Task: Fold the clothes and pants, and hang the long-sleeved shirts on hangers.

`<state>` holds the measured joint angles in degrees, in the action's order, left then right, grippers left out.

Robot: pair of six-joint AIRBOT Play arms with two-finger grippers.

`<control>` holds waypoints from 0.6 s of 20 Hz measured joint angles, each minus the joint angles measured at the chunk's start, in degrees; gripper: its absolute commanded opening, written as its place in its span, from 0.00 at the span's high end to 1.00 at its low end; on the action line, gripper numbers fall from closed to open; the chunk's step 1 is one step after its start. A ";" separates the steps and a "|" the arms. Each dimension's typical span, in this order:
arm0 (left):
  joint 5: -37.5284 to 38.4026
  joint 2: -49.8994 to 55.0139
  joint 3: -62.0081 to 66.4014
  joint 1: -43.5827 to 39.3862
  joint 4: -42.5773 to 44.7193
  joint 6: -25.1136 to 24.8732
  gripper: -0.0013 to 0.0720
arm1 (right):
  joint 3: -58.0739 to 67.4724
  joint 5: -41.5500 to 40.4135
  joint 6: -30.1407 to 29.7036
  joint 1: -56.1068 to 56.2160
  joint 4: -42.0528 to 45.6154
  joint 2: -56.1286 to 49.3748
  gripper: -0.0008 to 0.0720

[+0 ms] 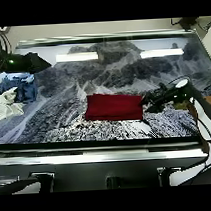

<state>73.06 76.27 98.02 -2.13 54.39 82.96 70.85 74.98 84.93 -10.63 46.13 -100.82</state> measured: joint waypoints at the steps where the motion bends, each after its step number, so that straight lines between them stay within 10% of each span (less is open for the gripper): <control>1: 0.02 0.00 0.00 -0.33 -0.02 0.00 0.95 | -1.03 -0.94 -2.05 -0.11 -3.45 -0.66 0.35; 3: 0.02 0.00 0.00 -0.81 -0.15 0.09 0.95 | -2.21 -2.05 -4.96 -0.11 -7.43 -1.46 0.48; 5: 0.00 0.00 0.00 -1.05 -0.17 0.13 0.95 | -2.82 -3.34 -6.88 0.66 -9.70 -1.95 0.93; 12: -0.02 0.00 0.00 -1.25 -0.17 0.13 0.95 | 5.84 2.78 -10.97 -1.07 -14.19 -0.09 0.94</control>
<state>73.03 76.27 98.02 -3.38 54.22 83.09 76.69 77.76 73.95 -11.70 31.94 -100.90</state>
